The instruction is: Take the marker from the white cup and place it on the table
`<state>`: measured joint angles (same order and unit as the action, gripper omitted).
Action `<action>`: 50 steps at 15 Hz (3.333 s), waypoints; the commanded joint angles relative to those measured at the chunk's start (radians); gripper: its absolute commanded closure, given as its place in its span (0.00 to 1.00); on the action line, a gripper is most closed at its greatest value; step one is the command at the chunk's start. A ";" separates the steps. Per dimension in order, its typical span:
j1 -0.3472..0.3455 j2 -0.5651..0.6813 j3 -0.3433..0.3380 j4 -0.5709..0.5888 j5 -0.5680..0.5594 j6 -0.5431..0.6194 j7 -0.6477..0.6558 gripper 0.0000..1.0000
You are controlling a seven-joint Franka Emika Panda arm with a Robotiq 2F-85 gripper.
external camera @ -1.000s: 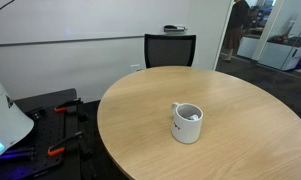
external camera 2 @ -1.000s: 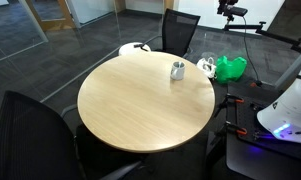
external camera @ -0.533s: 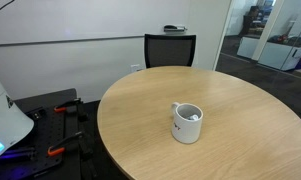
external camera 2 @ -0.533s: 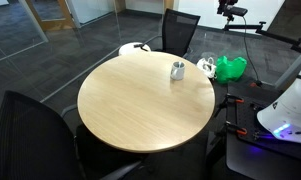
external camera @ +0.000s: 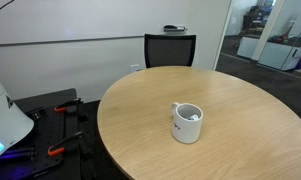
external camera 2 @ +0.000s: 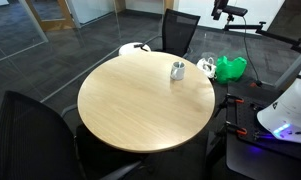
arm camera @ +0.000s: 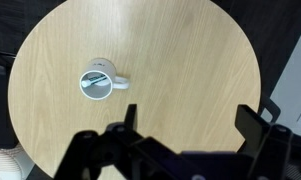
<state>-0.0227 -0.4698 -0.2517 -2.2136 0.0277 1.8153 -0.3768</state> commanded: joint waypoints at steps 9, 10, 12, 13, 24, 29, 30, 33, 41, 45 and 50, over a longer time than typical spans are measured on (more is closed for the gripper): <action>-0.057 0.077 0.199 -0.132 -0.002 0.394 0.583 0.00; -0.063 0.092 0.215 -0.142 -0.003 0.438 0.645 0.00; -0.053 0.088 0.206 -0.132 0.005 0.413 0.605 0.00; -0.053 0.099 0.213 -0.136 0.003 0.424 0.618 0.00; -0.157 0.095 0.236 -0.157 -0.090 0.435 0.849 0.00; -0.196 0.094 0.276 -0.194 -0.158 0.449 1.058 0.00; -0.197 0.099 0.282 -0.199 -0.166 0.457 1.096 0.00; -0.198 0.130 0.290 -0.208 -0.176 0.496 1.199 0.00; -0.218 0.289 0.258 -0.181 -0.242 0.604 1.412 0.00; -0.224 0.361 0.236 -0.144 -0.347 0.618 1.548 0.00; -0.204 0.442 0.199 -0.086 -0.483 0.621 1.690 0.00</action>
<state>-0.2429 -0.0828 -0.0302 -2.3473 -0.3883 2.4217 1.2367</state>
